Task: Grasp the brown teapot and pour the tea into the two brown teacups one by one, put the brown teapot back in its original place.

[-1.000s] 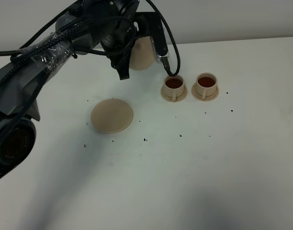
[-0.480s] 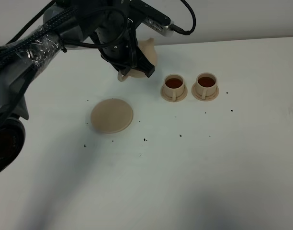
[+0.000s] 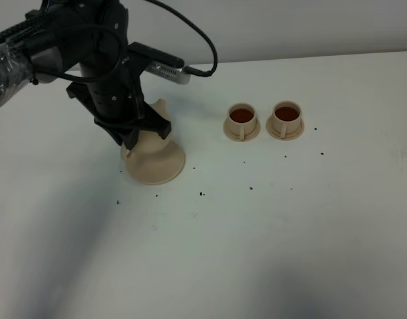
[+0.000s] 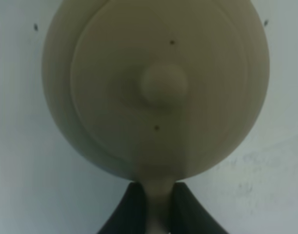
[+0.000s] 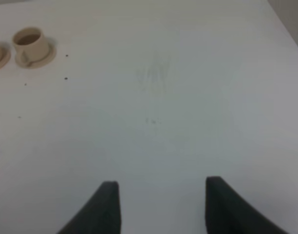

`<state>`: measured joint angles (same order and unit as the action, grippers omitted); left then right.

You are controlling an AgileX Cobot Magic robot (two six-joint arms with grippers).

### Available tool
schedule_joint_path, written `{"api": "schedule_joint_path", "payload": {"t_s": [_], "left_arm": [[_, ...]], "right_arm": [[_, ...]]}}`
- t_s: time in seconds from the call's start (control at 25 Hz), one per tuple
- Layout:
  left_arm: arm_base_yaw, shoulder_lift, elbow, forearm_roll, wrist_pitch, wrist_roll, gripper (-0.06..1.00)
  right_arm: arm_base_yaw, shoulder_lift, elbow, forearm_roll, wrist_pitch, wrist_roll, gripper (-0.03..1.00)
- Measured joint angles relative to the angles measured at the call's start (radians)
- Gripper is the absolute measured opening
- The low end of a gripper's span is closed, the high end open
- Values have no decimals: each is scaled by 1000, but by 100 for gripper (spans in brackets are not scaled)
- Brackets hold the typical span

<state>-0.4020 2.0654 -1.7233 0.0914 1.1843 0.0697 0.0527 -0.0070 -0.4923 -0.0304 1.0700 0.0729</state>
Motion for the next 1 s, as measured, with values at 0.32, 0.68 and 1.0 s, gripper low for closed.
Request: {"api": "schedule_joint_path", "payload": {"t_s": [0.32,0.68,1.0], "left_arm": [[10,-13,185,-16,-191,-12,16],[10,-13,190,-16,-244,-22,16],[10,17,190,-16,-248,-22,16]], "right_arm": [[0,0,0,0,0,0,43],[0,0,0,1,0,0,43],[0,0,0,3,0,0,43]]}}
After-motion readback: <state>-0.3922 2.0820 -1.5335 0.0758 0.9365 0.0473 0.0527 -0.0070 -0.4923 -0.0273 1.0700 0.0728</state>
